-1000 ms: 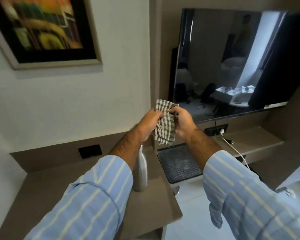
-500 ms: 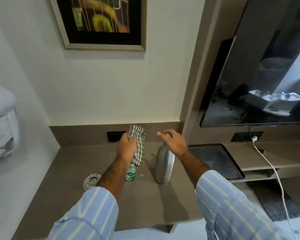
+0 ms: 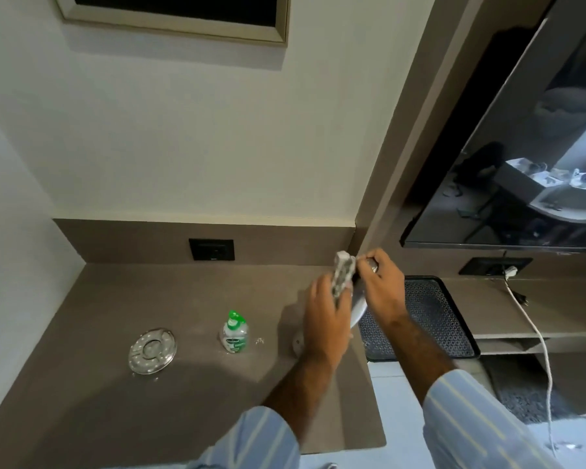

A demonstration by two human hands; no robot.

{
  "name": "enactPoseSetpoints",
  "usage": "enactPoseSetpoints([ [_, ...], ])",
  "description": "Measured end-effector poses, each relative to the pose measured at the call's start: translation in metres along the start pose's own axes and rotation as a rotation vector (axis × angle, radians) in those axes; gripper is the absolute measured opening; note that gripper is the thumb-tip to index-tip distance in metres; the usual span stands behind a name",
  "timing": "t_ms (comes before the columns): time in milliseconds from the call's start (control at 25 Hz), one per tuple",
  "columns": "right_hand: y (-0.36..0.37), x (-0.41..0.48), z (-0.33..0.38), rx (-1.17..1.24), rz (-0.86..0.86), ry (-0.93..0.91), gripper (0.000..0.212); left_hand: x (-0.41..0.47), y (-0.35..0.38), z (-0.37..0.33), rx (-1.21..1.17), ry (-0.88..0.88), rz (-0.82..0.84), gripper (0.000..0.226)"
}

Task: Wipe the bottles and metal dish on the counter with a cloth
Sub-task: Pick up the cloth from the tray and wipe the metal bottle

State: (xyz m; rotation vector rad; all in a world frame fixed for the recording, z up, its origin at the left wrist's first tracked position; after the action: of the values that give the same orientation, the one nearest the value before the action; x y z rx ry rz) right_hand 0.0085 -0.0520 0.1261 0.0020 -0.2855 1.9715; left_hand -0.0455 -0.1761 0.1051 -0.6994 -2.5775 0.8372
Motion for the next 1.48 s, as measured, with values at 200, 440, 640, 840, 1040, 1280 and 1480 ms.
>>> enactPoseSetpoints([
  [200,-0.014,0.019,-0.011,0.075,-0.044,0.062,0.016,-0.029,0.029,0.032,0.152,-0.094,0.08,0.037],
  [440,-0.019,0.022,-0.021,0.082,-0.064,0.028,0.024,0.027,0.03,-0.005,-0.004,-0.078,0.095,0.022],
  [640,-0.021,0.019,-0.021,0.069,-0.041,-0.015,0.021,-0.001,0.025,0.014,-0.015,-0.045,0.076,0.025],
  [840,-0.013,0.004,-0.017,0.102,-0.015,-0.084,0.019,0.05,0.02,0.01,-0.031,-0.273,0.302,0.029],
  [1040,-0.004,-0.002,-0.013,0.097,-0.004,-0.161,0.011,0.011,0.011,0.002,-0.254,-0.146,0.144,0.025],
  [1280,0.001,-0.01,-0.011,0.084,0.028,-0.202,0.009,0.038,0.011,0.027,-0.034,-0.329,0.257,0.031],
  [1480,0.009,-0.003,-0.011,0.069,0.018,-0.2,0.011,0.002,0.007,0.006,-0.321,-0.234,0.081,0.025],
])
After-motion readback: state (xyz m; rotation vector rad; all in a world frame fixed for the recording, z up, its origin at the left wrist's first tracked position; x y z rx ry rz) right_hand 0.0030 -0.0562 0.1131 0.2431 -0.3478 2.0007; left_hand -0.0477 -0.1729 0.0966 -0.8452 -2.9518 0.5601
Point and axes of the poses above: each hand's wrist, its own x-axis towards the middle knuckle, its own y-axis out of the palm, z = x × y, the point moved 2 cm from there along x, towards the middle knuckle, and after that the axes turned 15 degrees about x, right-handed, at the moved point
